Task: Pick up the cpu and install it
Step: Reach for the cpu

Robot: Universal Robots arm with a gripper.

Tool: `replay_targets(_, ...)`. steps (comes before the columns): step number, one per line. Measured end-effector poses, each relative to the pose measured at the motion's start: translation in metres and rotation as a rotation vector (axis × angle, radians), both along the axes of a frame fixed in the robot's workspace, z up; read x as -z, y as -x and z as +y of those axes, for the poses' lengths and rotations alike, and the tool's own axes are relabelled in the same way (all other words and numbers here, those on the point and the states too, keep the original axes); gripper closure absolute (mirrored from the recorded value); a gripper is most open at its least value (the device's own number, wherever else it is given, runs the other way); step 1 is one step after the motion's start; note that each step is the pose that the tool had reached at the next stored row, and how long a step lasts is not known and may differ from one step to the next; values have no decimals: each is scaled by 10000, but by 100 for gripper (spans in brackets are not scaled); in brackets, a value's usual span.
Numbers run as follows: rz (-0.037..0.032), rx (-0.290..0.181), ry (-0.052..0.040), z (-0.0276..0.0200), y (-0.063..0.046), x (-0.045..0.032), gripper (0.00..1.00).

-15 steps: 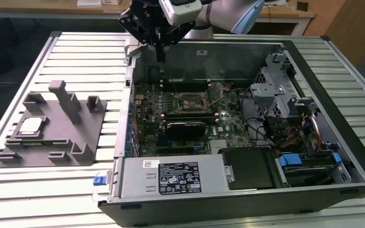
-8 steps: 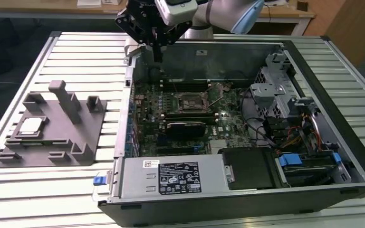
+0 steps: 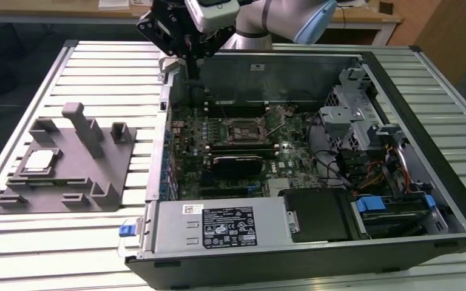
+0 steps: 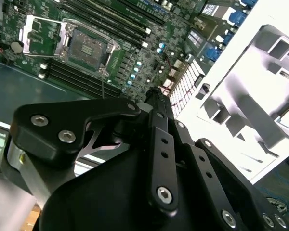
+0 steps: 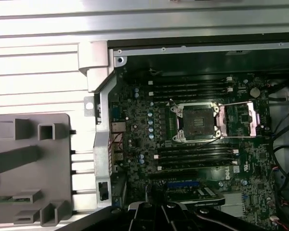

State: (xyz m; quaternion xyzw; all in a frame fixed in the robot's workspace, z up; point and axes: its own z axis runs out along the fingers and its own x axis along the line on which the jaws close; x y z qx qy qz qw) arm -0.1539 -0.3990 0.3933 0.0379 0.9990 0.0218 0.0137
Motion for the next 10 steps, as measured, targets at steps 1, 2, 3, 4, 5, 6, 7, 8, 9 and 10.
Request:
replay_targets(1, -1, 0, 1, 0, 17, 0, 89)
replay_targets(2, -3, -1, 1, 0, 34, 0, 89)
replay_targets(3, -5, -1, 0, 0, 50, 0, 89)
replay_targets(4, -7, -1, 0, 0, 67, 0, 89)
replay_targets(5, -8, -1, 0, 0, 83, 0, 89)
replay_targets(6, -8, -1, 0, 0, 97, 0, 89)
replay_targets(7, -10, -1, 0, 0, 109, 0, 89)
replay_targets(8, -9, -1, 1, 0, 119, 0, 89)
replay_targets(9, -10, 0, 0, 0, 128, 0, 89)
replay_targets(10, -11, 0, 0, 0, 135, 0, 89)
